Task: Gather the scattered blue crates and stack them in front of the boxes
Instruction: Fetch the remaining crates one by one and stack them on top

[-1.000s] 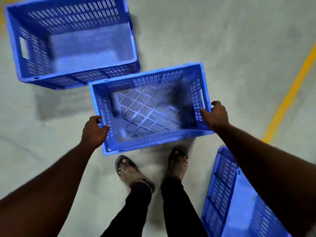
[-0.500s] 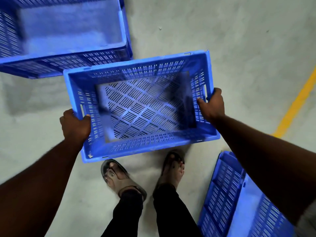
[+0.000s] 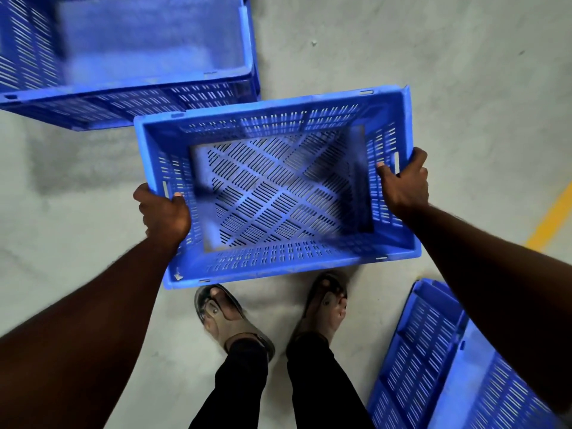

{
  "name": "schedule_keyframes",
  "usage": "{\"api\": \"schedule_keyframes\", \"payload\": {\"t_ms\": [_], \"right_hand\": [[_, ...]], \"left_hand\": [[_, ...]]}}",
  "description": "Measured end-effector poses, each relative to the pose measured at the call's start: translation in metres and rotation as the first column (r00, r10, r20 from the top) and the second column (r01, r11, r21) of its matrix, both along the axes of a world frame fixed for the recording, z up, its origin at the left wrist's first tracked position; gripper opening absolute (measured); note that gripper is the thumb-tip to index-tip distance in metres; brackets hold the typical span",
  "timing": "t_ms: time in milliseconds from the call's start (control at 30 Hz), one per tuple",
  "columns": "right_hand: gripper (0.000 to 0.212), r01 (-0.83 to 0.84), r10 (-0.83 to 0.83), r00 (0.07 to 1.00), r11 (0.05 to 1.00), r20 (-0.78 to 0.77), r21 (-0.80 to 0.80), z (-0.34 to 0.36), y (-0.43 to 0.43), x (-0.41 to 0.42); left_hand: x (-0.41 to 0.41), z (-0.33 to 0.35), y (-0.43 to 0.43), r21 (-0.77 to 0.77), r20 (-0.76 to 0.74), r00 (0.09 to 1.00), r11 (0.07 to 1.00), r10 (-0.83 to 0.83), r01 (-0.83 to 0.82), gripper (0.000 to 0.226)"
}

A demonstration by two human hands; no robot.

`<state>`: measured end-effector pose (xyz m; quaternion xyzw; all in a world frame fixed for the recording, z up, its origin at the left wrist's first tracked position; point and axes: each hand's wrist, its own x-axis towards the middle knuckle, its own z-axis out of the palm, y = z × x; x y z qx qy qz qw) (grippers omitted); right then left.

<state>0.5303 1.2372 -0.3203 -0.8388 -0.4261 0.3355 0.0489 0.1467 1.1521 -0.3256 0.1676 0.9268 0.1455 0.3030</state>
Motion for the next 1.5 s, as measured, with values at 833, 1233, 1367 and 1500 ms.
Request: {"api": "schedule_keyframes", "payload": {"t_ms": [833, 1233, 1367, 1500], "right_hand": [[0.026, -0.247, 0.204, 0.933, 0.962, 0.298, 0.115, 0.098, -0.011, -0.011], [0.025, -0.338, 0.299, 0.923, 0.931, 0.241, 0.14, 0.169, -0.014, -0.025], [0.024, -0.329, 0.298, 0.934, 0.933, 0.195, 0.148, 0.202, -0.017, -0.028], [0.023, -0.314, 0.296, 0.944, 0.941, 0.144, 0.125, 0.235, -0.02, -0.035]], "left_hand": [[-0.036, 0.097, -0.043, 0.109, -0.114, 0.927, 0.923, -0.356, 0.368, 0.031], [-0.061, 0.181, -0.06, 0.09, -0.217, 0.902, 0.913, -0.373, 0.399, 0.034], [-0.06, 0.218, -0.064, 0.063, -0.213, 0.905, 0.919, -0.369, 0.389, 0.037], [-0.063, 0.25, -0.072, 0.002, -0.139, 0.944, 0.953, -0.3, 0.303, 0.04]]}}
